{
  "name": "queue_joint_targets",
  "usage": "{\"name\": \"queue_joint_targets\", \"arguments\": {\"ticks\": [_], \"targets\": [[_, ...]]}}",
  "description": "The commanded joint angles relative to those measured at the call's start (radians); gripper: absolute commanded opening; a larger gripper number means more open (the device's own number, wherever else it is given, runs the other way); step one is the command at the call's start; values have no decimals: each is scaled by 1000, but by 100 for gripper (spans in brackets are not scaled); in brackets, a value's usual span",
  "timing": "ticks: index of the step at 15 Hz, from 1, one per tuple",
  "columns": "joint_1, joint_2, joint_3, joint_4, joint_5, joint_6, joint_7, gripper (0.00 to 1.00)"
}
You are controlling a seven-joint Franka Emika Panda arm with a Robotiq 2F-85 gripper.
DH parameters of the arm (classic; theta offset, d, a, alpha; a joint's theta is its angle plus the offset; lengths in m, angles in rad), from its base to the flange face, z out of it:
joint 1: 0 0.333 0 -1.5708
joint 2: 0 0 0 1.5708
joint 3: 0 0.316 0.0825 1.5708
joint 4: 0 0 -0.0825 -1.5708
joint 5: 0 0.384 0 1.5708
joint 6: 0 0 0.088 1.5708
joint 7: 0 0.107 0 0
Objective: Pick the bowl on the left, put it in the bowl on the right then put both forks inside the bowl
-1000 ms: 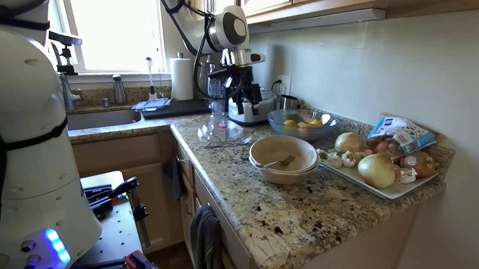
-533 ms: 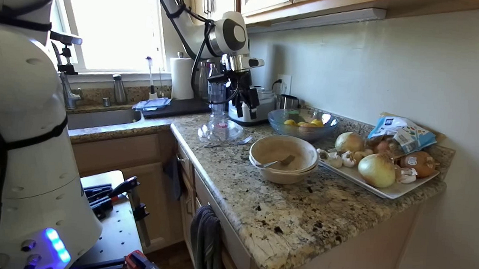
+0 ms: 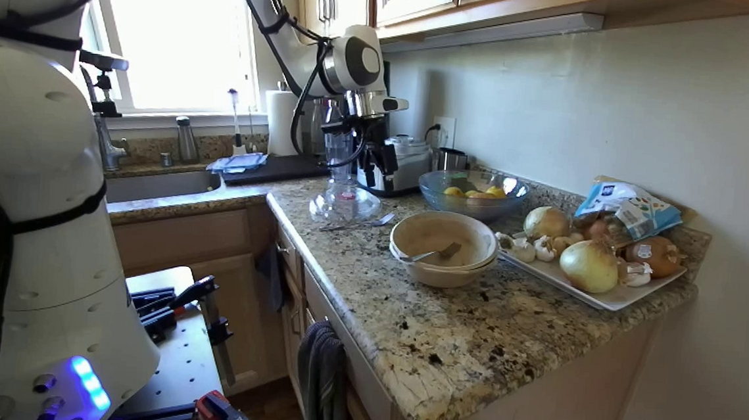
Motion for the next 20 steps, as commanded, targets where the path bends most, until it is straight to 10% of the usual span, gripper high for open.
{"name": "queue_joint_targets", "arguments": {"ticks": [1, 17, 20], "targets": [[22, 25, -11, -15, 21, 58, 91, 100], [73, 210, -37, 5, 163, 252, 134, 100], [79, 228, -45, 12, 181, 263, 130, 84]]}}
